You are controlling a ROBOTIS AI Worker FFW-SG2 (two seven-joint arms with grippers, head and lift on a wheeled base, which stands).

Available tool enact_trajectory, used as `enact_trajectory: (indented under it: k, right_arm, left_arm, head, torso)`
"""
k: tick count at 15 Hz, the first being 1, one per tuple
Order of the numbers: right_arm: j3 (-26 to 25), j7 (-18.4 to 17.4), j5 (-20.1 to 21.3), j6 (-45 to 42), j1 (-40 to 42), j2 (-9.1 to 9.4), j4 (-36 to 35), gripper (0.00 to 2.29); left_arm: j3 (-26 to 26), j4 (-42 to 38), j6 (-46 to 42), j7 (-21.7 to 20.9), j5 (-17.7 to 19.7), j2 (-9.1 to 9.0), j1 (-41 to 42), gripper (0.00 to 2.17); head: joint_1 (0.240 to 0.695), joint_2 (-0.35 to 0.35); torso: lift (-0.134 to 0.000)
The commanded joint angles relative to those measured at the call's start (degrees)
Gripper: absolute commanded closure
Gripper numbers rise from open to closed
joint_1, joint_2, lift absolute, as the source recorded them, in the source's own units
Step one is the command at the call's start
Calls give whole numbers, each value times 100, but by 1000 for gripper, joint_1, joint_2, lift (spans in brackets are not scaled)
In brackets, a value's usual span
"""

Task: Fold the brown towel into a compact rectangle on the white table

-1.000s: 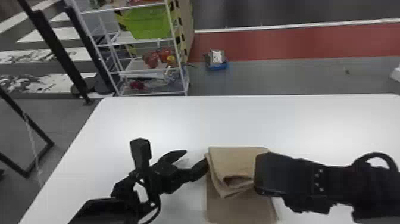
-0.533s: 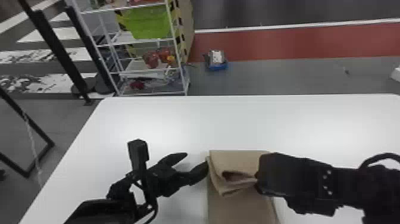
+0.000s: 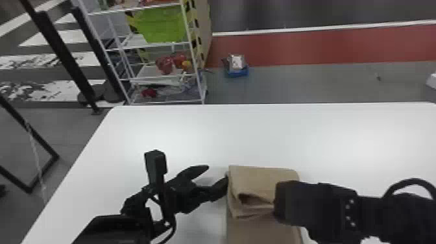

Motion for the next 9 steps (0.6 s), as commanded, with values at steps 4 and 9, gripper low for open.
enact_trajectory:
  k: [4, 9]
  right_arm:
    - [53, 28, 145, -54, 176, -130, 16, 1598]
    - [273, 28, 277, 16, 263, -148, 113, 1598]
  left_arm:
    - [85, -114, -18, -341, 34, -24, 136, 76]
    - [50, -114, -70, -456, 34, -24, 171, 76]
  head:
    - [695, 179]
    - [695, 175]
  torso:
    - [-123]
    - [-123]
